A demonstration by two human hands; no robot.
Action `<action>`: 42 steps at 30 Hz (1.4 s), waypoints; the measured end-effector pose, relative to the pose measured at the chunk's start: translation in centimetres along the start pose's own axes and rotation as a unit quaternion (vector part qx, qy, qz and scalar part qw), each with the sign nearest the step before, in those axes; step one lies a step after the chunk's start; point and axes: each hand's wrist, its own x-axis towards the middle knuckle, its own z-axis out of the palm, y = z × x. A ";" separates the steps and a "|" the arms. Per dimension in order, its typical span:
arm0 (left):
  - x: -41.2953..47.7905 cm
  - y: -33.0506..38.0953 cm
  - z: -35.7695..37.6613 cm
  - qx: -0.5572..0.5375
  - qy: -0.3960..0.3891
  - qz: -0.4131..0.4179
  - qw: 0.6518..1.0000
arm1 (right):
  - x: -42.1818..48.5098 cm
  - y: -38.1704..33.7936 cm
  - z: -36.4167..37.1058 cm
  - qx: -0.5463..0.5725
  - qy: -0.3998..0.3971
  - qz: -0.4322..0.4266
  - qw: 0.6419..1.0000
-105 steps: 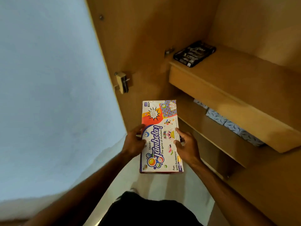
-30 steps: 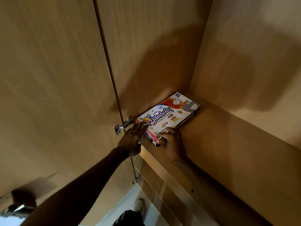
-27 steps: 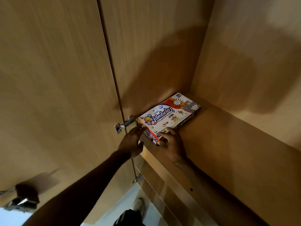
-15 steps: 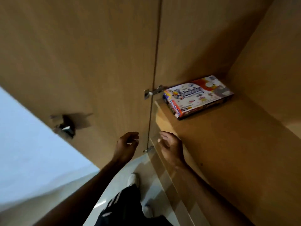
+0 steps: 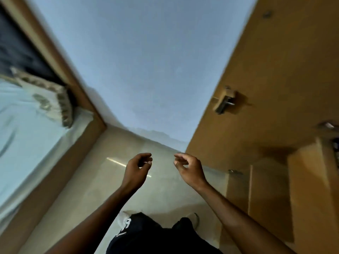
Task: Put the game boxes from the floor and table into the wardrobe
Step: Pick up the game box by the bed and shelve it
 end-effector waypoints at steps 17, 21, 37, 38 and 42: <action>-13.5 -16.8 -36.8 -0.182 0.431 -0.137 0.873 | -3.3 -24.0 41.7 -0.071 -0.372 -0.186 0.907; -18.4 -20.2 -43.6 -0.206 0.511 -0.158 0.819 | -6.9 -28.1 52.0 -0.102 -0.453 -0.214 0.859; -46.0 -34.6 -63.6 -0.281 0.778 -0.244 0.506 | -38.0 -39.1 87.5 -0.226 -0.710 -0.392 0.539; -48.4 -35.7 -64.3 -0.286 0.793 -0.248 0.478 | -41.0 -39.1 89.6 -0.234 -0.722 -0.396 0.517; -56.7 -39.7 -66.7 -0.305 0.833 -0.250 0.388 | -51.1 -38.6 95.7 -0.246 -0.744 -0.423 0.455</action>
